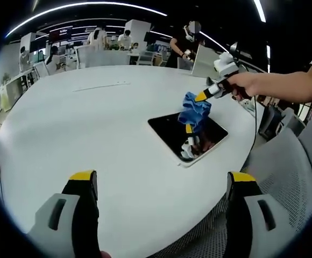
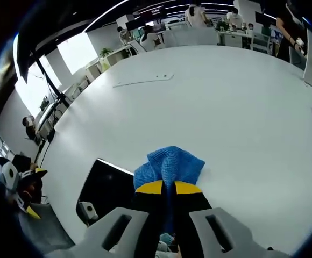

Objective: Wipe the mirror surface with the cleaning cloth until all visible marks leave the cleaned area.

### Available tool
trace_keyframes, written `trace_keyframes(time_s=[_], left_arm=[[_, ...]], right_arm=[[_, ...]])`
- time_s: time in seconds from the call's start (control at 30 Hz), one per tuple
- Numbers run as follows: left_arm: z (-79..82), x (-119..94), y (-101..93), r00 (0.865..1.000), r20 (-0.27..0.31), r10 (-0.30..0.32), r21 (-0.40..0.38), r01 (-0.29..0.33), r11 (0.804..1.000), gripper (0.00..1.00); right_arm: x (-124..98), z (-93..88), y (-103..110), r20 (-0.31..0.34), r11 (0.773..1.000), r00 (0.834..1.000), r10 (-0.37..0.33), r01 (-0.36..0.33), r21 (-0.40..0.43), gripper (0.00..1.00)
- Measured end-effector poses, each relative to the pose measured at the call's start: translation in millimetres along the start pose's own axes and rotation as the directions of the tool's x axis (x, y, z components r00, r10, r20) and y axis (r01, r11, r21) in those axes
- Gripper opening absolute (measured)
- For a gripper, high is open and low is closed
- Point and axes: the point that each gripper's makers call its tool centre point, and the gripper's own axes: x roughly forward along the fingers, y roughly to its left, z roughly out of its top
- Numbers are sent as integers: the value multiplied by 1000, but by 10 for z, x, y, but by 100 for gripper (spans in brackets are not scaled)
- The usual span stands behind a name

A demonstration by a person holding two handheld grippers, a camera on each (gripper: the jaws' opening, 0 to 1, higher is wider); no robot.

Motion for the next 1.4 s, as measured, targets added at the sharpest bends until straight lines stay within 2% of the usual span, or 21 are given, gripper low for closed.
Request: trace_keyframes(time_s=[0.3, 0.5, 0.7, 0.83, 1.13, 1.3, 1.37, 1.4], left_arm=[[30, -13, 30, 1000, 13, 13, -5, -13, 1000, 99], [49, -10, 13, 1000, 22, 6, 1, -6, 1000, 99], [25, 6, -27, 1000, 5, -10, 17, 10, 1000, 99], [28, 0, -15, 1000, 7, -4, 19, 4, 1000, 99], [31, -2, -6, 1000, 7, 0, 25, 0, 1000, 99], [27, -5, 7, 1000, 2, 10, 44, -10, 999, 99], [40, -12, 33, 1000, 10, 21, 46, -22, 999, 99], [34, -10, 30, 1000, 7, 19, 42, -19, 999, 99]], right_arm=[[-246, -54, -238, 23, 1000, 1000, -9, 9, 21, 1], [-456, -162, -500, 31, 998, 998, -47, 46, 34, 1], [-690, -252, -745, 43, 994, 995, -87, 84, 71, 1], [-759, -296, -812, 44, 993, 994, -98, 95, 70, 1], [-672, -376, -836, 30, 992, 995, -98, 95, 78, 1], [-478, -525, -858, 8, 992, 996, -92, 91, 82, 1], [-368, -660, -840, -28, 992, 995, -91, 93, 91, 1], [-336, -679, -817, -24, 992, 996, -86, 87, 86, 1]])
